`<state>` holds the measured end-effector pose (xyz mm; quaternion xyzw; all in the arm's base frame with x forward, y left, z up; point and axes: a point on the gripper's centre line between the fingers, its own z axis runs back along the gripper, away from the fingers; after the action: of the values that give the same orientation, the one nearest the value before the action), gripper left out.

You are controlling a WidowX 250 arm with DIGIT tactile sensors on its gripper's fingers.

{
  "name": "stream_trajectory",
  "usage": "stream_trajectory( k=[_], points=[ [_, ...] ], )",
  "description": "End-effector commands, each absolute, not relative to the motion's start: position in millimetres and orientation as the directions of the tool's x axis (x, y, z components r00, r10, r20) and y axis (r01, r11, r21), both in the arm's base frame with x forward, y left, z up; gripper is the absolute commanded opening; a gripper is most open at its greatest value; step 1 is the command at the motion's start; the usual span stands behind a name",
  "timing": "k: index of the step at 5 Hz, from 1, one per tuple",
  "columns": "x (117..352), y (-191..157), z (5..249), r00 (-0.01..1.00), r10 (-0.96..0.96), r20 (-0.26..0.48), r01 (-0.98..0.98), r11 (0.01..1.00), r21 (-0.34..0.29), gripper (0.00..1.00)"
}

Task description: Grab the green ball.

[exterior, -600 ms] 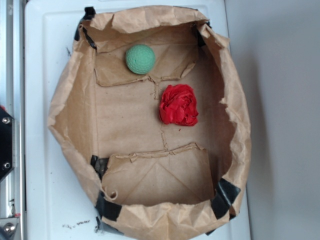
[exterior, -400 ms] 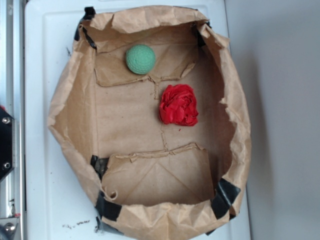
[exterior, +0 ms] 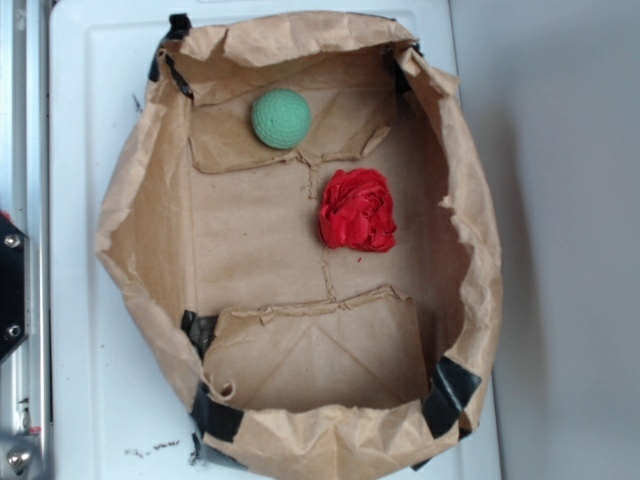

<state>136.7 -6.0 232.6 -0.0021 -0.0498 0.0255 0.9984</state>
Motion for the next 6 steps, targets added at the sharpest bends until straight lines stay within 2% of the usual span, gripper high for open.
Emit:
stream_trajectory(
  k=[1, 2, 3, 4, 5, 6],
  points=[
    [177, 15, 234, 0.985, 0.094, 0.146, -0.096, 0.995, 0.008, 1.00],
    [201, 23, 234, 0.970, 0.181, 0.161, -0.182, 0.983, -0.010, 1.00],
    [224, 26, 225, 0.932, 0.333, 0.146, -0.327, 0.943, -0.062, 1.00],
    [241, 25, 219, 0.811, 0.549, 0.201, -0.547, 0.834, -0.070, 1.00],
    [243, 27, 213, 0.639, 0.735, 0.227, -0.731, 0.672, -0.119, 1.00],
    [241, 39, 206, 0.430, 0.864, 0.261, -0.871, 0.473, -0.132, 1.00]
  ],
)
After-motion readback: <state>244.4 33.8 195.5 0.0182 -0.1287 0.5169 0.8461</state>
